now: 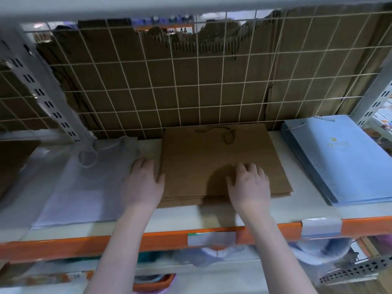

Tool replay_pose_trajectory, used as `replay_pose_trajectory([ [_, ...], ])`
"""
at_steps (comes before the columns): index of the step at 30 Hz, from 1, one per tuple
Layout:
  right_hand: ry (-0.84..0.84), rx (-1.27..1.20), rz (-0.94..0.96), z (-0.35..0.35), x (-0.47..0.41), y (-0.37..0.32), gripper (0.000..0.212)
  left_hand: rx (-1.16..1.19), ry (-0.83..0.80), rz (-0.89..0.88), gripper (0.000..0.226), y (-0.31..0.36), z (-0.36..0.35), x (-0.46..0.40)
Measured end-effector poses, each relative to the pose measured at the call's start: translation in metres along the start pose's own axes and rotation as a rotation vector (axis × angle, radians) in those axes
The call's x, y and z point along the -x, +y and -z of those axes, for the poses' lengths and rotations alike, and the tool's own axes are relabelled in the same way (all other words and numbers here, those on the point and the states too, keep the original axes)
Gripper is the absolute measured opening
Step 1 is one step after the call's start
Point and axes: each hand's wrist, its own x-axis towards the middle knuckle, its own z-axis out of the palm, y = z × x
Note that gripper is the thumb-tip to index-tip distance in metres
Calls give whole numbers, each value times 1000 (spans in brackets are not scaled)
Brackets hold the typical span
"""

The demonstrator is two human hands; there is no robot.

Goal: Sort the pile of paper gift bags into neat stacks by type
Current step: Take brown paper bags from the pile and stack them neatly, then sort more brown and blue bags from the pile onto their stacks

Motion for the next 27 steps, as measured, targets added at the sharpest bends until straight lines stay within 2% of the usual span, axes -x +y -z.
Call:
replay_pose_trajectory([
  [4, 13, -33, 93, -15, 35, -59, 28, 16, -37, 74, 51, -50, 23, 16],
  [9, 0, -74, 186, -24, 77, -150, 23, 17, 66, 93, 50, -146, 61, 37],
  [12, 8, -105, 208, -32, 103, -216, 31, 9, 121, 114, 48, -216, 89, 48],
  [15, 57, -156, 251, -45, 132, -284, 29, -8, 177, 136, 47, -291, 117, 59],
  [19, -25, -178, 291, -59, 159, -368, 41, -39, 229, 188, 44, -380, 155, 65],
  [27, -66, -172, 365, -73, 165, -494, 43, -17, 269, 334, 44, -502, 202, 41],
])
